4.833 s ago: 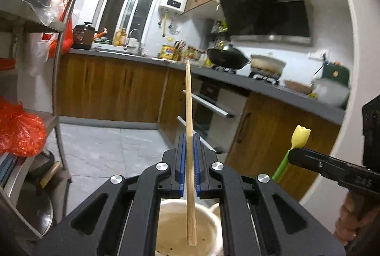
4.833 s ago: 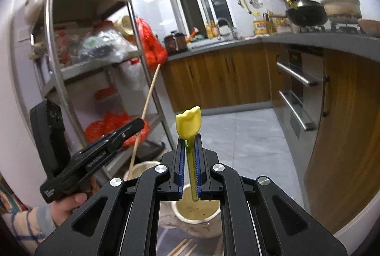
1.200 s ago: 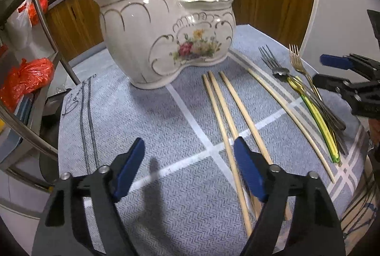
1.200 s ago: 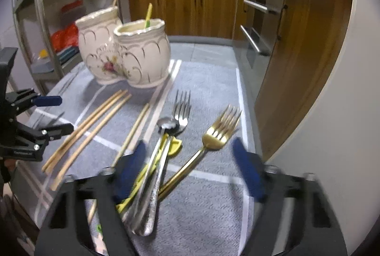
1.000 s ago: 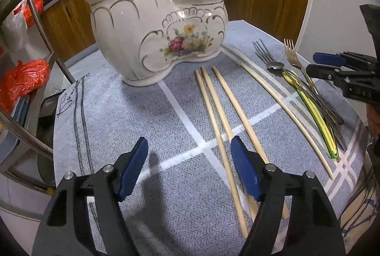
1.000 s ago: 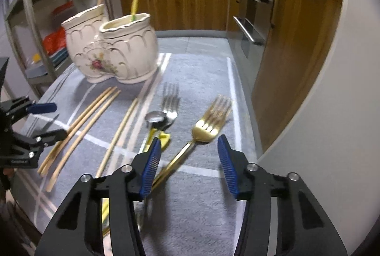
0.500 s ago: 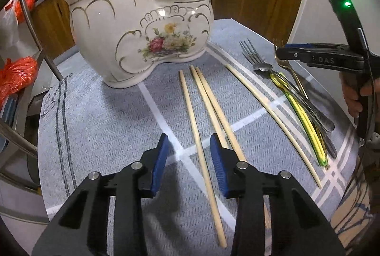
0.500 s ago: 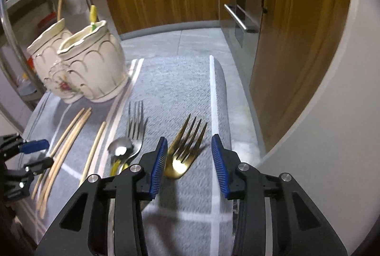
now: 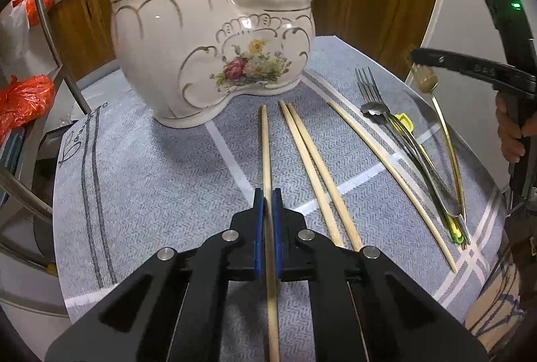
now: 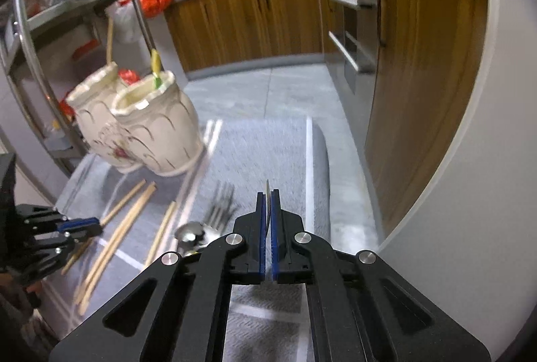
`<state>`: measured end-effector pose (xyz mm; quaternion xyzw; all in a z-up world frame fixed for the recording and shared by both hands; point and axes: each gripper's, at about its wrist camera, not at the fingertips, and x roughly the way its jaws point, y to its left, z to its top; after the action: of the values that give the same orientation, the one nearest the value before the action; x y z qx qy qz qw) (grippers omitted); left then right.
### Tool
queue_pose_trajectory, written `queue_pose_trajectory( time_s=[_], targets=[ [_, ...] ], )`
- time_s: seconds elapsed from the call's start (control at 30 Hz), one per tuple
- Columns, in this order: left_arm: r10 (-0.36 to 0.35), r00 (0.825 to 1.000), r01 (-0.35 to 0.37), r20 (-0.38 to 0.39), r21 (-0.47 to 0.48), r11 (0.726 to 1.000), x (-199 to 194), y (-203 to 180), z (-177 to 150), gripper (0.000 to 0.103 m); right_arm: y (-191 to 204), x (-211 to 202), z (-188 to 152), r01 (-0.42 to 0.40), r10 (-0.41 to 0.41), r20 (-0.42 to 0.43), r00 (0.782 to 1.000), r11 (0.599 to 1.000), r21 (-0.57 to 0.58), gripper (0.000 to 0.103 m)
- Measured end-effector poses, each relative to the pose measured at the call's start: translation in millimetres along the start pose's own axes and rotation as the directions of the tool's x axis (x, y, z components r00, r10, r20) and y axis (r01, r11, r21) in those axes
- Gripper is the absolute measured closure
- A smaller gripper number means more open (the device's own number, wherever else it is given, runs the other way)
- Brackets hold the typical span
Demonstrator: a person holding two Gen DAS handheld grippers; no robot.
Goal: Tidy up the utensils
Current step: 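Grasp the gold fork with the right tool while the left tool grasps a chopstick, then lift and carry the gold fork and chopstick up to the ceramic holder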
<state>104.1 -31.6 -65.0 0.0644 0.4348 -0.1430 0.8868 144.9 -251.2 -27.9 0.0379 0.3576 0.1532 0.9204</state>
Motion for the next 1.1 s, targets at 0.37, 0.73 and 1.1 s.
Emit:
queue_pose_trajectory(
  time_s=[0.37,0.73,1.1],
  targets=[
    [-0.034,0.979,0.039,0.2,-0.019,0.999,-39,24,-9,0.098,29,-76,10,0.062,-0.037,0.245,0.969,0.993,-0.096,0.1],
    [-0.031,0.921,0.003,0.389,0.073,0.997,-78,10,-8,0.098,51,-109,28,0.101,-0.041,0.386,0.922,0.985,-0.137,0.1],
    [-0.042,0.832,0.059,0.552,-0.014,0.998,-115,41,56,0.098,73,-99,74,0.114,-0.049,0.435,0.899,0.986,-0.123,0.1]
  ],
)
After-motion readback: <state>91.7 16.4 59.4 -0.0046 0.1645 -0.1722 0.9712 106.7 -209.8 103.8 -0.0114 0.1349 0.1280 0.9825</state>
